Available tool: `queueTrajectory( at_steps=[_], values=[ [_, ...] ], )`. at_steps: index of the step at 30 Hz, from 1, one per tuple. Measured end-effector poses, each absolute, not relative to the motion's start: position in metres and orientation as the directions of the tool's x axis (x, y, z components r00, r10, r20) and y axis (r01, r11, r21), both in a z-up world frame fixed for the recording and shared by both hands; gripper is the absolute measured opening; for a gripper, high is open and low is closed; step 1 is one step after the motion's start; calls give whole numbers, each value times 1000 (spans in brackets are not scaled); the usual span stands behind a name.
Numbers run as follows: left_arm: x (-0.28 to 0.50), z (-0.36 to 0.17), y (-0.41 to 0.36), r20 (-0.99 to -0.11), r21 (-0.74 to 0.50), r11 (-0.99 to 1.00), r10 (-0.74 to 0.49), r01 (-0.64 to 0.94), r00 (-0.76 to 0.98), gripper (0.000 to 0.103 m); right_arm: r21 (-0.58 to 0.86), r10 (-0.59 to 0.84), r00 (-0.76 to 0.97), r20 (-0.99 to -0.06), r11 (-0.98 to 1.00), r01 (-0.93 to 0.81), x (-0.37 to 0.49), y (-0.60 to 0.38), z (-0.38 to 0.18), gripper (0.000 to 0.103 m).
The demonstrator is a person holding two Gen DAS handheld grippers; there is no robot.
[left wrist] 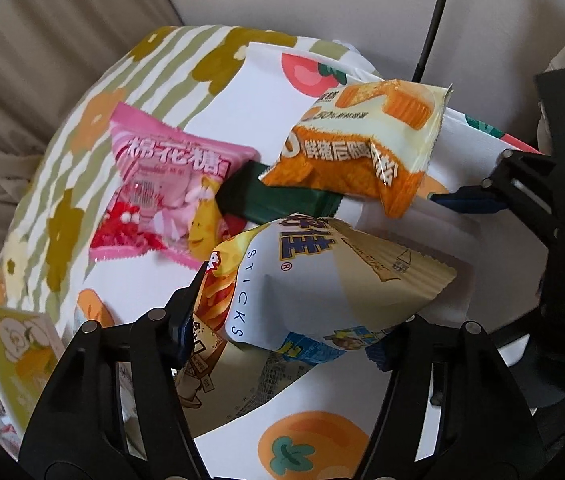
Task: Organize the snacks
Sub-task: 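Grasp the white Sticks bag with the left tool while the right grasps the pale pink pouch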
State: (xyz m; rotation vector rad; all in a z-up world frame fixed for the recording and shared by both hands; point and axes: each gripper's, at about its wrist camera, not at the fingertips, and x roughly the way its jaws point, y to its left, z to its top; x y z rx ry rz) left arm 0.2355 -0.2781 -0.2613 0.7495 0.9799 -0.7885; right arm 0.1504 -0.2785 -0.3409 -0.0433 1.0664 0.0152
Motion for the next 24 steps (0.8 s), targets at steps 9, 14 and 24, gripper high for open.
queueTrajectory(
  at_steps=[9,14,24],
  values=[
    [233,-259,-261,-915,177,549,-215,817,342,61,-19,-9,476,-880,1000,-17,154,-285,-340,60],
    [231,-255,-248,-916,172,582,-203,795,346,61,-8,-2,470,-883,1000,-10,155,-285,-337,59],
    [224,-214,-217,-884,187,667,-205,721,419,61,2,6,467,-884,1000,-9,146,-276,-314,58]
  ],
)
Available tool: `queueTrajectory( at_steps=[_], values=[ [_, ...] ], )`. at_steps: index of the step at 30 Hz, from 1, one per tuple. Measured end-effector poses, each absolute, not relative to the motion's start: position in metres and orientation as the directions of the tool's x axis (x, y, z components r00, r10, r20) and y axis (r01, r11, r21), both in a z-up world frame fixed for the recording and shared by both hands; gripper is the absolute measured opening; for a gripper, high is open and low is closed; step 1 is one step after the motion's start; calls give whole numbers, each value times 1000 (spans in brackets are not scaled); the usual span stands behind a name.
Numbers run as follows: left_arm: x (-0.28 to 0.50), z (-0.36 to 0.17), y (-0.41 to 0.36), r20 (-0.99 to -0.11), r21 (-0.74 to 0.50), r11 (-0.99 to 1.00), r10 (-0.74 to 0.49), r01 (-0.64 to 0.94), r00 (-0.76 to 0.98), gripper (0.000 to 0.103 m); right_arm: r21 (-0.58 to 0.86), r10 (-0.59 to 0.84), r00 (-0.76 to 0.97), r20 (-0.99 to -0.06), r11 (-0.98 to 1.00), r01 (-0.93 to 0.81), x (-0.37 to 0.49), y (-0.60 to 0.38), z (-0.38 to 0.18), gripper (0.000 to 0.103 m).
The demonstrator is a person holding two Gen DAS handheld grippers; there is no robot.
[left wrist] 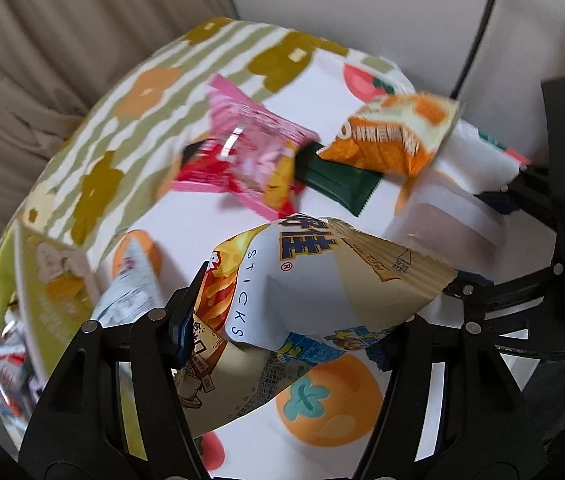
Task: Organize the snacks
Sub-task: 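Grasp the white Sticks bag with the left tool while the right grasps the pale pink pouch, then drop the Sticks bag into the box with the left tool while the right drops the pink pouch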
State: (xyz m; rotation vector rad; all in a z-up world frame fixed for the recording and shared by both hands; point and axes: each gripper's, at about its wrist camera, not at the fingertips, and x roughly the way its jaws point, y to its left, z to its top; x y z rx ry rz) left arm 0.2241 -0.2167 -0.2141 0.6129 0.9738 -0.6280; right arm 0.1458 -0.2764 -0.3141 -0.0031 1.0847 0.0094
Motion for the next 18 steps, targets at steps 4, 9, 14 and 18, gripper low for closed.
queueTrajectory(
  at_steps=[4,9,14,18],
  values=[
    [222,-194,-199,-870,181,704,-211,687,445,61,-5,2,492,-871,1000,-13,140,-269,-291,58],
    [220,-159,-173,-833,171,746,-239,643,498,61,-18,-8,533,-846,1000,-12,141,-259,-259,58],
    [223,-121,-137,-784,183,779,-252,599,567,61,-17,0,589,-808,1000,-23,139,-233,-221,58],
    [231,-97,-99,-746,201,815,-231,543,624,61,-25,31,639,-769,997,-78,149,-203,-192,58]
  ],
)
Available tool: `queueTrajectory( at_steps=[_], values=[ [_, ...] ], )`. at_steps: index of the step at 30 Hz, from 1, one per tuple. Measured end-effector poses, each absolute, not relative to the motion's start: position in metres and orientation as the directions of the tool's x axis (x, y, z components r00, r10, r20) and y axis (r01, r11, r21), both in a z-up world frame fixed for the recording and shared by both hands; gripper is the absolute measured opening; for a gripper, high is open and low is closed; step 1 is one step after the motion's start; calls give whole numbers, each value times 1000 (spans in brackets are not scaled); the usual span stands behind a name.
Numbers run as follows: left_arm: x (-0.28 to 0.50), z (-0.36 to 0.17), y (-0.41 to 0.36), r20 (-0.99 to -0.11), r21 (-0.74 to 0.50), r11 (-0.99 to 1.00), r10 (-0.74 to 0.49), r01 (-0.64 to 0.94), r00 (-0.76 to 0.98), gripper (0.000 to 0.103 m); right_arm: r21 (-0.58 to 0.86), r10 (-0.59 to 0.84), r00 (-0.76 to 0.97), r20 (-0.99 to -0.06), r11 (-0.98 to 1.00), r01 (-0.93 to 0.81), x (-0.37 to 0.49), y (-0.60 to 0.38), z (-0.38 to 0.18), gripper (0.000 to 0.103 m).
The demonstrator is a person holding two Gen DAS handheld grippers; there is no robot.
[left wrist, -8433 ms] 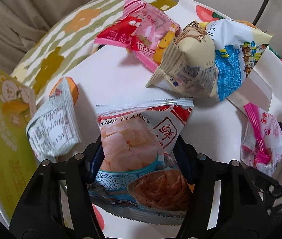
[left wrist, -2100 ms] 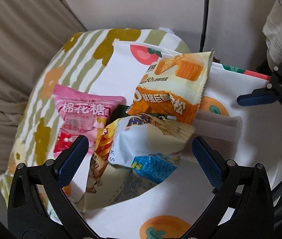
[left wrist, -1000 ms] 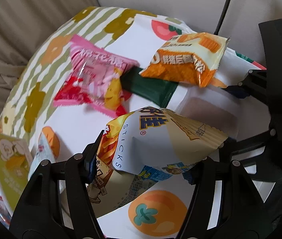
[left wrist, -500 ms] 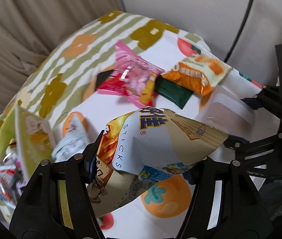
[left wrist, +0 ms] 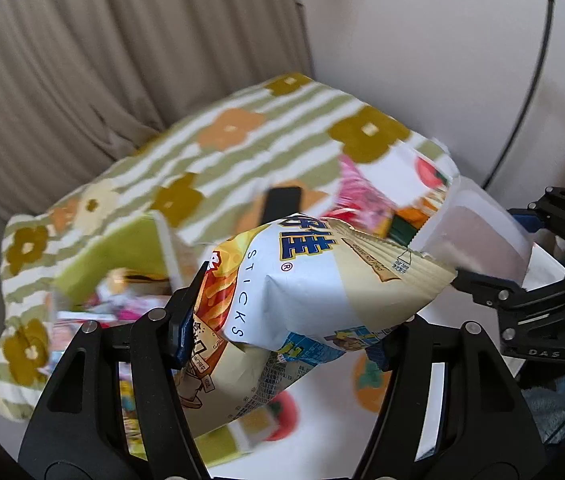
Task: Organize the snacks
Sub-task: 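Drop the Sticks bag into the box with the left tool while the right drops the pink pouch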
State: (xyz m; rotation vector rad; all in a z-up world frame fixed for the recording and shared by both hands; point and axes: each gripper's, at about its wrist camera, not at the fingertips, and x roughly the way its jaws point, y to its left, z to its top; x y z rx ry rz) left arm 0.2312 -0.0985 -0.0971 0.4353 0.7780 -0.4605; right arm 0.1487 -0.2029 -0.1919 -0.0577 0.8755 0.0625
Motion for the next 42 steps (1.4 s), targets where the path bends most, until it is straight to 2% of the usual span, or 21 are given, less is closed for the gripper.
queueTrajectory(
  at_steps=[7,13,22,24,25,26,33,42],
  values=[
    [248,-78,-21,-714,210,881,-157,423,682,61,7,146,682,-717,979,-202,175,-138,-162,58],
    [262,-82,52,-729,191,924,-92,330,678,61,35,228,669,-707,957,-289,208,-74,-154,58],
    [257,-115,119,-792,131,930,-110,344,600,61,55,243,636,-732,952,-301,238,-8,-165,58],
    [256,-123,125,-799,114,924,-134,366,586,65,58,237,631,-738,955,-290,238,1,-167,58],
    [255,-126,129,-802,96,918,-157,385,576,79,61,233,630,-741,957,-282,240,3,-169,58],
    [254,-129,130,-807,90,914,-166,395,566,101,65,227,628,-744,960,-271,241,6,-171,58],
    [248,-132,139,-801,54,918,-195,393,566,103,58,199,603,-772,968,-246,245,13,-175,58],
    [254,-142,146,-812,82,948,-116,309,571,103,124,265,521,-811,949,-290,276,22,-197,58]
  ],
)
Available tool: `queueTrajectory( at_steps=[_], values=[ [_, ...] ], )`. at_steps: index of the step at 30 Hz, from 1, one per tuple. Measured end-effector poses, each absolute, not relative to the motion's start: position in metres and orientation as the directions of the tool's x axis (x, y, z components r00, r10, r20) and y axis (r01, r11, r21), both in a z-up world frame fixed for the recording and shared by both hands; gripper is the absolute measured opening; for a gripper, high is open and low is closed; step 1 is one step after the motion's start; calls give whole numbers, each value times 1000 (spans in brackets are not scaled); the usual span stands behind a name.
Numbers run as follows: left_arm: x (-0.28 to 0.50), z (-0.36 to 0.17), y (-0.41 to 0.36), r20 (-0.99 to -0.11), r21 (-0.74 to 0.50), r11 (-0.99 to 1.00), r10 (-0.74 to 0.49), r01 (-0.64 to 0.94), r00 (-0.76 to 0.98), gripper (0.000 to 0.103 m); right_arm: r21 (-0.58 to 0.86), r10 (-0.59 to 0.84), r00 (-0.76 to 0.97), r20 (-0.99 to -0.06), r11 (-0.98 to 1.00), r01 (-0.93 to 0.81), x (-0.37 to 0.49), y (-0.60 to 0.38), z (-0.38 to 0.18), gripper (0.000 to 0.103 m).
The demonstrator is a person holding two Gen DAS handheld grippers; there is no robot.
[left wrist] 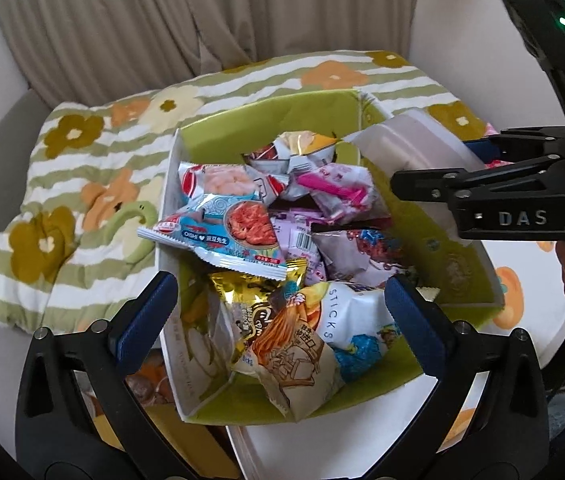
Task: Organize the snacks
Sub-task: 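Drop the Sticks bag into the box with the left tool while the right drops the pink pouch, then move both tools back over the remaining bags on the table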
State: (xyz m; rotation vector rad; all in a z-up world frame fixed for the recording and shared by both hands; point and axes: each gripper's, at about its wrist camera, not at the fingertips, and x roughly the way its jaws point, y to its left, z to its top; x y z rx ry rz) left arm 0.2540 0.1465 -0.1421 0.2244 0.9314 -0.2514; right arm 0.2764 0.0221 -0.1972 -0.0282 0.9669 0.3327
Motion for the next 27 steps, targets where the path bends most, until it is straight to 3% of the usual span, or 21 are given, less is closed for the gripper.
queueTrajectory(
  at_steps=[4,5,6,7,8,27],
  values=[
    [261,-146,145,-819,90,952,-97,293,566,103,156,294,490,-820,940,-302,294,29,-206,60],
    [263,-147,145,-820,91,953,-92,288,564,103,172,310,494,-812,937,-304,296,28,-207,65],
    [263,-147,146,-823,88,955,-91,285,561,103,192,332,499,-801,931,-312,297,28,-206,71],
    [263,-148,147,-824,86,955,-91,283,559,103,204,345,498,-795,926,-317,298,27,-205,91],
    [263,-148,148,-825,86,956,-89,280,558,103,217,359,500,-788,922,-320,298,27,-205,103],
    [214,-114,144,-769,102,944,-126,315,627,103,166,327,623,-711,938,-303,223,26,-159,103]
  ],
)
